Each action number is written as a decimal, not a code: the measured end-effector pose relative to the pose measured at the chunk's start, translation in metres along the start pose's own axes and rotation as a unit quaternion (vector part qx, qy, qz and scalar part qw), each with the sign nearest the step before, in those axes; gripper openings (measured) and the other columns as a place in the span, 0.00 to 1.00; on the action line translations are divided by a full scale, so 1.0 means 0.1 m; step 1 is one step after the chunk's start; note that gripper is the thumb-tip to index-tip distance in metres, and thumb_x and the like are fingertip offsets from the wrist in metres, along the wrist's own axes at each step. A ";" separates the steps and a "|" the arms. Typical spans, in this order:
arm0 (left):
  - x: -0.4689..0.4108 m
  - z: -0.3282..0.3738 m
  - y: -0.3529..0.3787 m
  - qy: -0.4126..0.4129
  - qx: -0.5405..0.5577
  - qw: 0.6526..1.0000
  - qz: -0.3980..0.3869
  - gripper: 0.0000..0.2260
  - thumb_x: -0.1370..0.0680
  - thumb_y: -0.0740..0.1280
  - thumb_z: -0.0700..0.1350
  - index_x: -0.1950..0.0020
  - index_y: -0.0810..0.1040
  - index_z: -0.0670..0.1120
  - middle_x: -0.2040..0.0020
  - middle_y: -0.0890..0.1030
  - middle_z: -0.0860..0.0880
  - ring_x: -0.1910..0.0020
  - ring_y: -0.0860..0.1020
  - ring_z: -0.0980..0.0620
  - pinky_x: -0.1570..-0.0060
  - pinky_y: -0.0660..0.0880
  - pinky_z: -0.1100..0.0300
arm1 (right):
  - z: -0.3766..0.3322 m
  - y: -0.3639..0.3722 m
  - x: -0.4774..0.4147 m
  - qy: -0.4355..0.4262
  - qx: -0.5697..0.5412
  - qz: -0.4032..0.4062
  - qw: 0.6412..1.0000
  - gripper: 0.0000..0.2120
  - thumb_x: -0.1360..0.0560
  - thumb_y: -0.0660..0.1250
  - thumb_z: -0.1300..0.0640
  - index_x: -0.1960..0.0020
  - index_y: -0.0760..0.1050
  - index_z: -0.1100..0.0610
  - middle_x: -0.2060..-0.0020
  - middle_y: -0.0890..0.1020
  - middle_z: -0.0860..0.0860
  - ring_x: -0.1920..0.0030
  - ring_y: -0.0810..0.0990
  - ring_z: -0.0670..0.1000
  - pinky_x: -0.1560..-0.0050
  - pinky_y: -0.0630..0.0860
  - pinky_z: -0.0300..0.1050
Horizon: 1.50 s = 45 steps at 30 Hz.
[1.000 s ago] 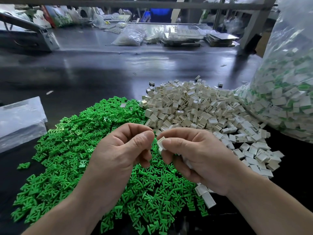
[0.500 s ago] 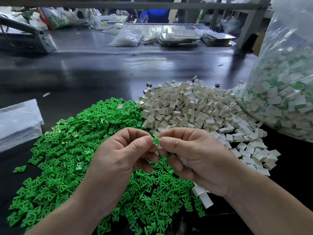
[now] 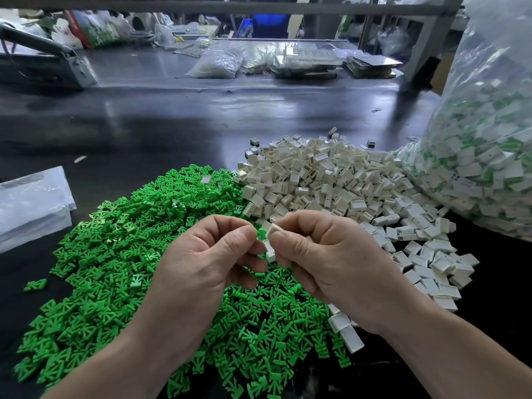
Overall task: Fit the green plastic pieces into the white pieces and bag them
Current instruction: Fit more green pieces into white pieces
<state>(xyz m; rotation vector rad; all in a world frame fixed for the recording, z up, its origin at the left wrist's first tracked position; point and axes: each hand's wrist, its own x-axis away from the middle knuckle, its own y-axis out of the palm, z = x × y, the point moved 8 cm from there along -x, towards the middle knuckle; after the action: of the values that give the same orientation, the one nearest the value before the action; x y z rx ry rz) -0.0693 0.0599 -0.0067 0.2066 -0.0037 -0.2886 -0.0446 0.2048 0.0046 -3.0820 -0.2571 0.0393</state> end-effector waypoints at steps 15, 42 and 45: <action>0.01 0.02 0.02 -0.002 -0.010 1.000 -0.017 0.04 0.28 0.70 0.47 0.58 0.83 0.48 0.62 0.82 0.43 0.66 0.80 0.47 0.71 0.75 0.59 | 0.02 -0.05 0.00 -0.016 0.083 0.013 0.996 0.09 0.24 0.70 0.44 0.56 0.81 0.48 0.70 0.75 0.50 0.74 0.70 0.46 0.76 0.66 0.38; -0.04 0.01 0.00 0.004 -0.046 0.998 -0.034 0.18 0.26 0.69 0.59 0.56 0.83 0.44 0.61 0.81 0.41 0.62 0.79 0.45 0.61 0.78 0.54 | 0.05 0.09 0.05 0.023 0.025 -0.032 0.999 0.13 0.19 0.65 0.50 0.62 0.76 0.50 0.71 0.75 0.47 0.77 0.68 0.44 0.78 0.63 0.36; -0.01 0.01 0.05 -0.039 0.098 0.993 -0.045 0.30 0.26 0.60 0.67 0.53 0.84 0.41 0.54 0.82 0.38 0.56 0.82 0.45 0.60 0.79 0.60 | 0.05 0.28 0.10 0.025 0.069 -0.087 0.994 0.11 0.20 0.66 0.48 0.60 0.77 0.48 0.71 0.77 0.45 0.75 0.71 0.42 0.76 0.67 0.36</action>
<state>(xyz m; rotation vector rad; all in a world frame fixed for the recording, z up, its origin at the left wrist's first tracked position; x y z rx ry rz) -0.0686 0.0648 -0.0049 0.3905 -0.1008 -0.3857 -0.0298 0.1788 -0.0015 -2.9077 -0.4965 -0.0259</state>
